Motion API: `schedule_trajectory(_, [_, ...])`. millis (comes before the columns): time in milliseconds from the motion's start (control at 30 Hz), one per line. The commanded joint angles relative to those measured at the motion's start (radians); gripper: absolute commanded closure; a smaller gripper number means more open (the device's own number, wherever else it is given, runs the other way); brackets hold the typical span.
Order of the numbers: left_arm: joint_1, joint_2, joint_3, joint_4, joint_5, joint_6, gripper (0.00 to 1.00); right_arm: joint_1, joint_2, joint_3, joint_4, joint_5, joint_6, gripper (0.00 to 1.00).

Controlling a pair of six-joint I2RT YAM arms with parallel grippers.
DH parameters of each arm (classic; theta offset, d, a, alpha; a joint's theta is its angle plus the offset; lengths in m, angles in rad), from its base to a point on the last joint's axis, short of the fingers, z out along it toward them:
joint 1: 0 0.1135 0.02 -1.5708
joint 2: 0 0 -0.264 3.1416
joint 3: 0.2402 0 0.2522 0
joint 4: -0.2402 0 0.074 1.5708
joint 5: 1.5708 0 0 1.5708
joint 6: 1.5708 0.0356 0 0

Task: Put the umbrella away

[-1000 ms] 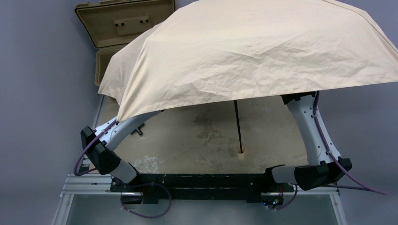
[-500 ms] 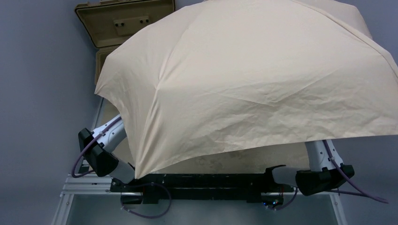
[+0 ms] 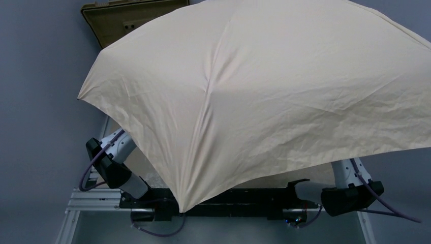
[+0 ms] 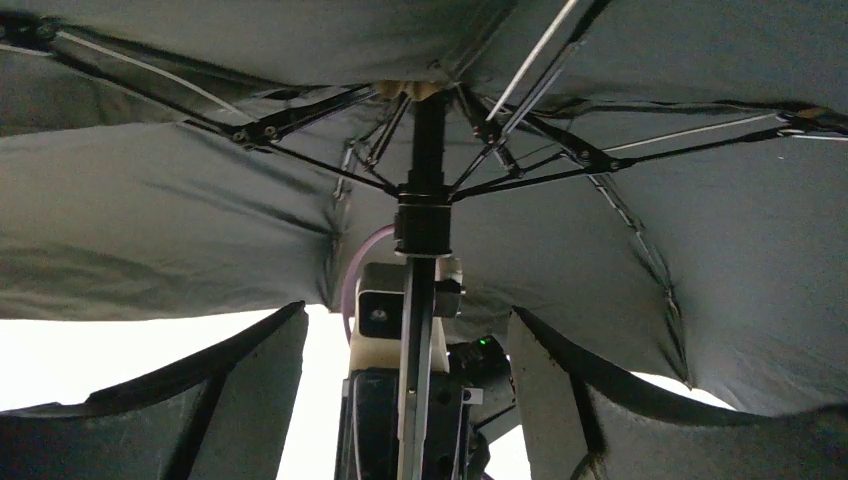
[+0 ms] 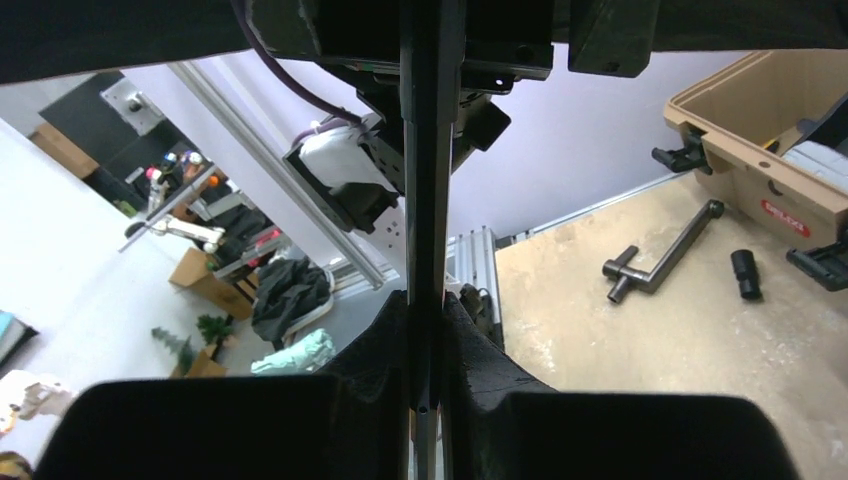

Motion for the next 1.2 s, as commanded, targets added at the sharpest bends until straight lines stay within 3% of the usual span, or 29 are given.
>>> schedule_trajectory(0, [0.004, 0.026, 0.064, 0.095, -0.028, 0.010, 0.29, -0.010, 0.010, -0.015, 0.177, -0.032, 0.155, 1.00])
schedule_trajectory(400, [0.001, 0.118, 0.143, 0.160, -0.115, -0.001, 0.33, -0.009, 0.036, -0.055, 0.233, -0.031, 0.225, 1.00])
schedule_trajectory(700, [0.000, 0.146, 0.184, 0.057, -0.167, 0.012, 0.49, -0.009, 0.031, -0.066, 0.219, -0.035, 0.213, 1.00])
schedule_trajectory(1167, [-0.001, 0.212, 0.304, -0.097, -0.137, 0.005, 0.55, -0.009, 0.029, -0.054, 0.134, -0.043, 0.138, 1.00])
